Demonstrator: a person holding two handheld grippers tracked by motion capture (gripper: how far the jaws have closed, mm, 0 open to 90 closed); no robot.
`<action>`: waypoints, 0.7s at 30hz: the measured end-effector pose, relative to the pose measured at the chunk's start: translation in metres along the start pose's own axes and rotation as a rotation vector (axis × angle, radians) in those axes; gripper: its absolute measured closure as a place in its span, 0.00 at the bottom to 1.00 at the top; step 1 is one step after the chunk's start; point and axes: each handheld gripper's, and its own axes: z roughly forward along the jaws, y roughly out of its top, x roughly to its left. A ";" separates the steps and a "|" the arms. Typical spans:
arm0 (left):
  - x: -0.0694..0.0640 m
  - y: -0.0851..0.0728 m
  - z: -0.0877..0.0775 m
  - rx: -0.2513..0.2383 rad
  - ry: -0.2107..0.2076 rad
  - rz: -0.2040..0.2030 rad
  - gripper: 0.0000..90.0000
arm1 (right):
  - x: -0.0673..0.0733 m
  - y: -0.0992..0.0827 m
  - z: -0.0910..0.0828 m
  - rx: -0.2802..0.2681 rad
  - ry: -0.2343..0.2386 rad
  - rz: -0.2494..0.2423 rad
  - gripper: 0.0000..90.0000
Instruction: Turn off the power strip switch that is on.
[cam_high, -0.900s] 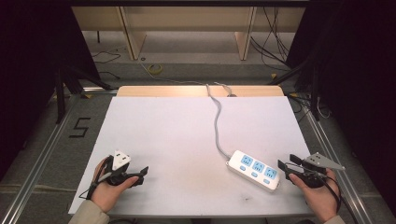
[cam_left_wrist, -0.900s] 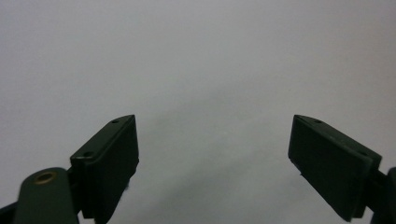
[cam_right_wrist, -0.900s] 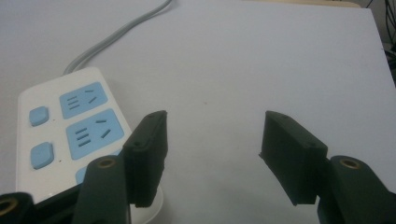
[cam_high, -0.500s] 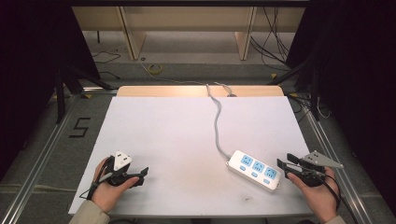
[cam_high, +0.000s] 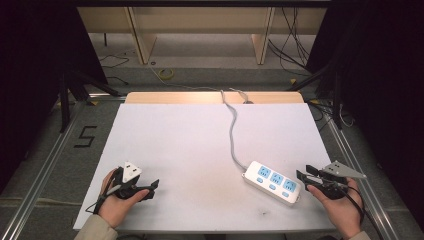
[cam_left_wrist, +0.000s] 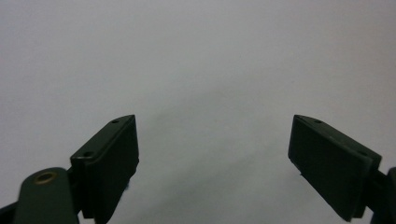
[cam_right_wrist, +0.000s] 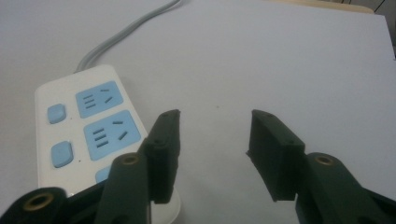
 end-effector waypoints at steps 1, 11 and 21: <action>0.000 0.000 0.000 -0.001 0.001 0.001 0.18 | 0.000 0.003 -0.001 0.006 0.001 -0.005 0.67; 0.001 0.001 -0.001 -0.008 0.008 -0.007 0.18 | 0.003 0.014 -0.004 0.055 0.002 -0.058 0.92; 0.001 0.000 0.000 -0.005 0.011 -0.007 0.18 | 0.007 0.025 -0.002 0.162 0.026 -0.113 1.00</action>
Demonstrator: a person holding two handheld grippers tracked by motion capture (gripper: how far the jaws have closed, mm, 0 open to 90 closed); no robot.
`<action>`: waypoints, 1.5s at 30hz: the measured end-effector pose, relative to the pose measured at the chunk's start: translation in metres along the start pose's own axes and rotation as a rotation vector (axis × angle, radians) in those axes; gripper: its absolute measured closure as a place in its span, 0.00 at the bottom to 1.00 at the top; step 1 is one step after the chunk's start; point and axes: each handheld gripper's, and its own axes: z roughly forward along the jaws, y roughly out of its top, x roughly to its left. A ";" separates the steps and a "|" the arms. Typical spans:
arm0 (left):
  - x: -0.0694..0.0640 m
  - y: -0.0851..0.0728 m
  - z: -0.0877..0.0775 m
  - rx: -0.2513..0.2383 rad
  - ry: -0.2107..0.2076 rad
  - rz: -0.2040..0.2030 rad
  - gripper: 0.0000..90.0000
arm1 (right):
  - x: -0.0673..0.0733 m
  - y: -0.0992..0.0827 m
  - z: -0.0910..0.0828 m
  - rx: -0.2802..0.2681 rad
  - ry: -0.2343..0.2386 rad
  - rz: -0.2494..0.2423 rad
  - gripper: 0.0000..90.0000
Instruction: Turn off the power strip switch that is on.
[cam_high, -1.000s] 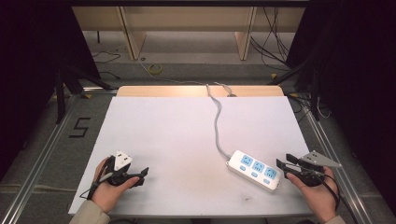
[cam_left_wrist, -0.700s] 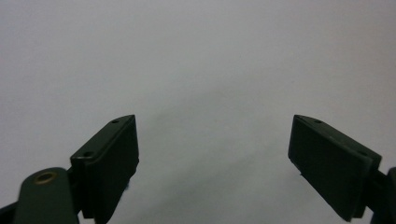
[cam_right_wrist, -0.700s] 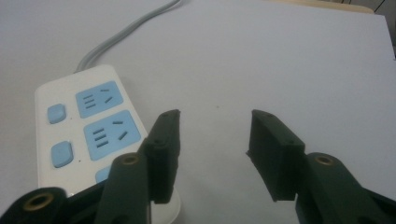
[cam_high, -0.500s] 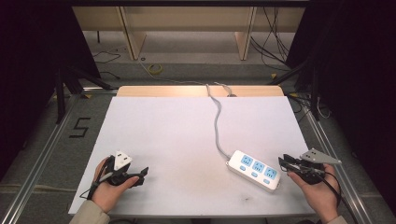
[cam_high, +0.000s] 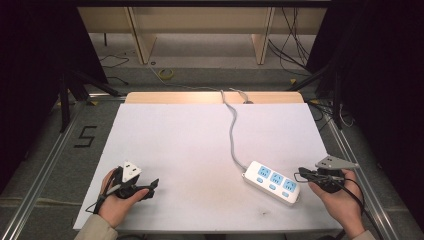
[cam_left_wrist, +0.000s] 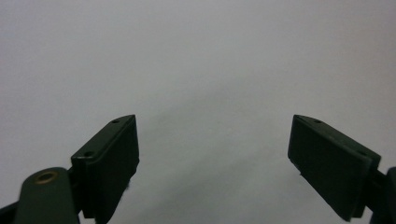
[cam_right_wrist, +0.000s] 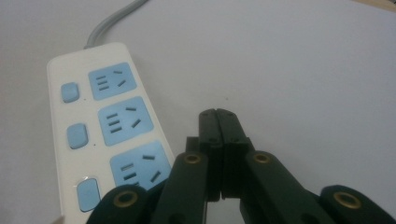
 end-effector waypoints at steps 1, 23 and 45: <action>0.000 0.000 0.000 -0.001 0.001 0.000 0.18 | 0.000 0.001 0.000 0.011 0.005 -0.003 1.00; 0.000 0.000 0.000 0.004 0.005 0.005 0.18 | 0.002 0.022 0.006 0.160 0.064 -0.032 1.00; 0.000 0.000 0.001 0.005 0.002 0.006 0.18 | 0.004 0.036 0.016 0.268 0.108 -0.054 1.00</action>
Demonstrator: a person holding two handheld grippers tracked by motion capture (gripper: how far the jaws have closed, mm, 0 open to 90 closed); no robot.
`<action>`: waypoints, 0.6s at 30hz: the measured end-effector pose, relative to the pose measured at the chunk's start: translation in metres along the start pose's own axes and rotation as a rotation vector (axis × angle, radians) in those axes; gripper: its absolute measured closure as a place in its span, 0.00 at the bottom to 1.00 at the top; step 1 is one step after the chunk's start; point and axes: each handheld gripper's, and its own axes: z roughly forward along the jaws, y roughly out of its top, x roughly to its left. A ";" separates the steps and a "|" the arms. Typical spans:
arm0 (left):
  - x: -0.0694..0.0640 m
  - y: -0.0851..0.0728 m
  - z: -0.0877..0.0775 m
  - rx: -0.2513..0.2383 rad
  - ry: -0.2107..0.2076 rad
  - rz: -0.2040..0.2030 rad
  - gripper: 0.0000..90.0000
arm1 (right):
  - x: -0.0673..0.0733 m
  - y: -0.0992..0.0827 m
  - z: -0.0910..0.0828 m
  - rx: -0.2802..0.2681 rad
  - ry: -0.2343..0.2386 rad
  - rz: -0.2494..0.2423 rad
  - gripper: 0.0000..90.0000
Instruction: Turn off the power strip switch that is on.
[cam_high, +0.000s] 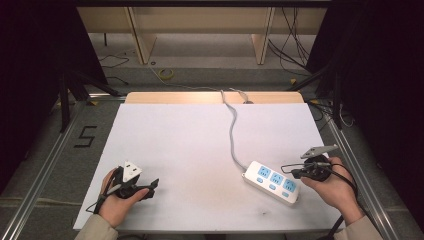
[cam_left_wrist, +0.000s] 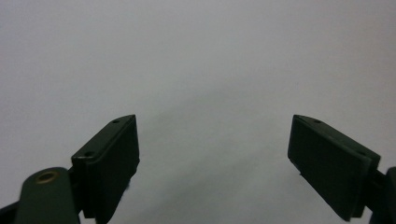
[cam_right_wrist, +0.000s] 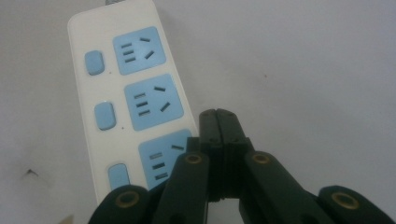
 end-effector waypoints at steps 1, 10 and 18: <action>0.000 0.000 0.000 0.000 0.000 0.000 0.18 | 0.000 0.000 0.000 0.004 0.003 0.001 1.00; 0.000 0.000 0.000 0.001 0.000 0.000 0.18 | 0.003 0.006 0.000 0.030 0.015 -0.010 1.00; 0.000 0.000 0.000 0.000 0.000 0.000 0.18 | 0.009 0.010 -0.002 0.049 0.026 -0.029 1.00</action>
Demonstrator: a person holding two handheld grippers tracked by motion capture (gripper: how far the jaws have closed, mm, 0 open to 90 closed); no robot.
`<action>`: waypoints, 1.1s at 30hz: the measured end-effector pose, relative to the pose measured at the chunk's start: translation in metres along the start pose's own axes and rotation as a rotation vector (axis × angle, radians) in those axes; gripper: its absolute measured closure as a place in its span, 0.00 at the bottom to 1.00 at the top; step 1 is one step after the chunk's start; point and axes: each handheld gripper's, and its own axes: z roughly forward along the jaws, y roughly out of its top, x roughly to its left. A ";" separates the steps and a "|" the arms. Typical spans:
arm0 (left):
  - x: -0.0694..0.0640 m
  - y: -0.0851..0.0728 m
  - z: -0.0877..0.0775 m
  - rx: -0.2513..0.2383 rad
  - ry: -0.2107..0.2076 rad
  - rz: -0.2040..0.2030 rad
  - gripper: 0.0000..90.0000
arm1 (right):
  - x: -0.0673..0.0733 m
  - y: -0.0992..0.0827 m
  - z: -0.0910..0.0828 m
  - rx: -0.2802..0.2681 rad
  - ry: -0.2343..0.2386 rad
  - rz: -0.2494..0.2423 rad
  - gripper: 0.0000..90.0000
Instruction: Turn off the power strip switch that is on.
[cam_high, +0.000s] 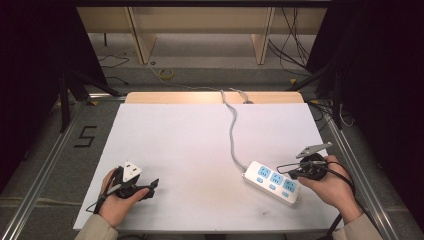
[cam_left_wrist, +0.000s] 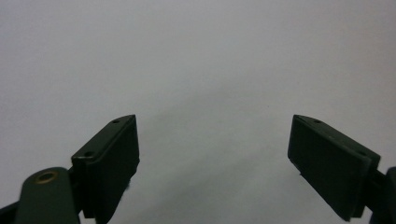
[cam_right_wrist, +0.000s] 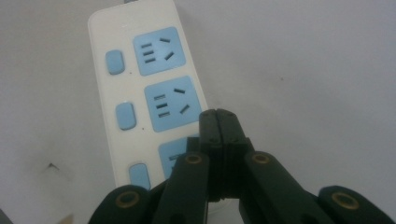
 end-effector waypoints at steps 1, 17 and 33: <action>0.000 0.000 0.000 0.000 0.000 0.001 0.18 | 0.001 0.001 0.000 0.003 0.001 -0.002 1.00; 0.000 0.000 0.000 0.002 0.001 0.002 0.18 | 0.008 0.006 -0.001 0.046 0.026 -0.021 1.00; 0.000 0.000 0.001 0.000 0.003 0.001 0.18 | 0.011 0.010 0.000 0.084 0.047 -0.032 1.00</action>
